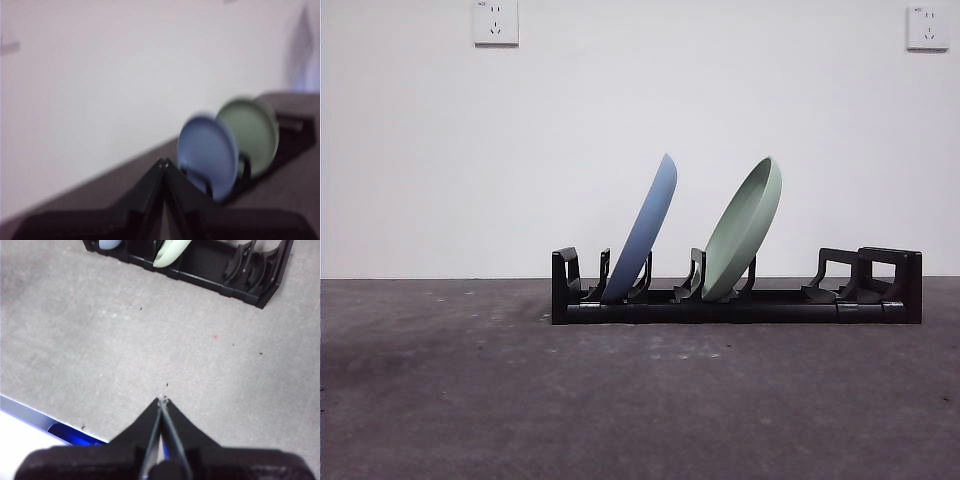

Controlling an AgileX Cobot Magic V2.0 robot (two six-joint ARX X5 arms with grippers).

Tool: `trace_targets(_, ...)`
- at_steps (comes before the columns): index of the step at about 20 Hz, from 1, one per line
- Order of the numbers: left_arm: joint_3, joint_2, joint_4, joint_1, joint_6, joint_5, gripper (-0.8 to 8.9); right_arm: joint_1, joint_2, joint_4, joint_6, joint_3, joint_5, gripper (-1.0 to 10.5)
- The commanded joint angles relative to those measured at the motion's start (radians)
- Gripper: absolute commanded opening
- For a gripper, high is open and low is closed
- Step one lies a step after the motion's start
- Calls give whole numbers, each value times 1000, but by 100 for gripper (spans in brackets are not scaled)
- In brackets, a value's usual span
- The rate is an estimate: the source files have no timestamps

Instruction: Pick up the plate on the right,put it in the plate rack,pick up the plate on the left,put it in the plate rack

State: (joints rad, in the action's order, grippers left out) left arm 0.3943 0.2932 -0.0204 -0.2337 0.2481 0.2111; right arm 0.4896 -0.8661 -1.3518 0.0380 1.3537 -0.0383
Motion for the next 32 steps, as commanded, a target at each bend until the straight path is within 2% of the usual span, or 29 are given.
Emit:
trace_targets(1,-139,-79,18,44,6,-14,-3,2,-18,-9,7,-8,-4,2)
trace_targets(7,-358,-272,-2,142,-79,-36,-3,2,-79,-9,7,-8,-5,2)
trace_targets(12,-385,-290,-129,209,-146,-36,-3,2,-140,-2,7,-8,-6,2)
trace_targets(15,-385,-290,-139,249,-238,-13,-3,2,-169,2,7,-8,-7,2)
trace_targets(29,-385,-215,-140,256,-245,-28,-3,1,-198,216,7,-8,-7,2)
trace_targets(31,-385,-208,-140,256,-245,-28,-3,-19,-170,236,6,-8,-38,2)
trace_targets(32,-385,-208,-140,256,-245,-28,-3,-33,-151,256,-20,-8,-56,2)
